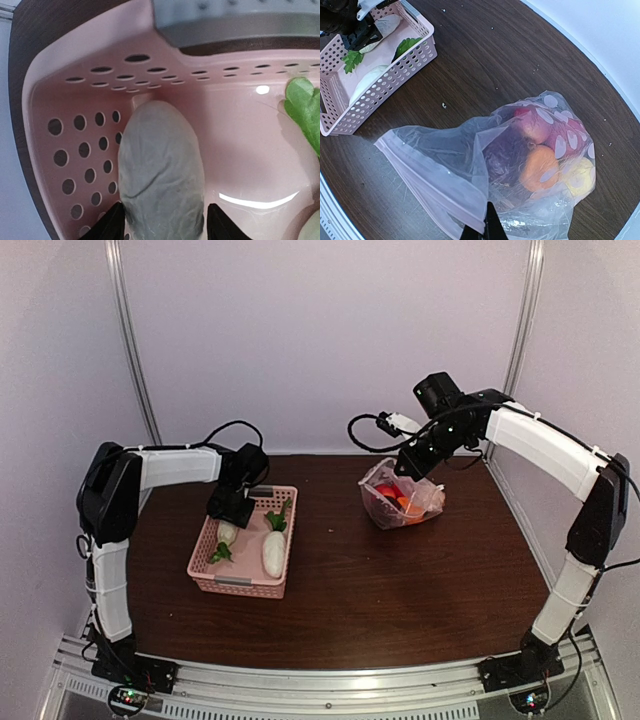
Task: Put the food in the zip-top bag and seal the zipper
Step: Pick up the fake vegetable from the bin.
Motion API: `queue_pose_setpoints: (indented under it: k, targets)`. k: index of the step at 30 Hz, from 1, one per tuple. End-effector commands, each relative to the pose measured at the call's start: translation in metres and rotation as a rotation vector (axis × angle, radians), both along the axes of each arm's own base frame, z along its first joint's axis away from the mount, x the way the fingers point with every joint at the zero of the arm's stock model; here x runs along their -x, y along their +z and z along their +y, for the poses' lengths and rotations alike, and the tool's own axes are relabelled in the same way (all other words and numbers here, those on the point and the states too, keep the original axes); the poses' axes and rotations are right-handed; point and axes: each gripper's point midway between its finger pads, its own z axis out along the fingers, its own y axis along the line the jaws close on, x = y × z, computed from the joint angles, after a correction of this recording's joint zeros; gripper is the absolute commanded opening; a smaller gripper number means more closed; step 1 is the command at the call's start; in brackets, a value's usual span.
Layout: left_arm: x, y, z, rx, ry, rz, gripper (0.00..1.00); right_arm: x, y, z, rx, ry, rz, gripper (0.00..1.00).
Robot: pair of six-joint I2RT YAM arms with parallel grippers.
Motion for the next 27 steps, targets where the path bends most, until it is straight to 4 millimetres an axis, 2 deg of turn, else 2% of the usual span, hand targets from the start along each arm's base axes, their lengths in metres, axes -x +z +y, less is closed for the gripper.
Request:
queue_pose_setpoints:
  k: [1,8,13,18,22,24,27]
  targets:
    - [-0.007,-0.007,-0.007,0.032,-0.005,-0.006,0.55,0.004,0.009,0.0,-0.022,0.006,-0.017,0.0]
    - [-0.004,-0.011,-0.009,0.049,-0.01,0.006,0.49,0.004,0.008,0.001,-0.019,0.008,-0.013,0.0]
    - [-0.002,0.003,-0.013,0.078,-0.018,-0.005,0.4,0.004,0.008,0.001,-0.016,0.009,-0.015,0.0]
    - [0.0,0.052,-0.019,0.122,-0.034,-0.085,0.38,0.004,0.009,0.001,-0.014,0.008,-0.02,0.0]
    - [0.006,0.099,-0.033,0.245,-0.067,-0.144,0.38,0.003,0.008,0.0,-0.009,0.005,-0.02,0.0]
    - [0.01,0.123,-0.043,0.328,-0.083,-0.175,0.37,0.002,0.007,0.0,-0.008,0.003,-0.021,0.0]
    - [0.019,0.166,-0.078,0.524,-0.181,-0.256,0.37,0.0,0.011,0.001,-0.013,-0.003,-0.024,0.0]
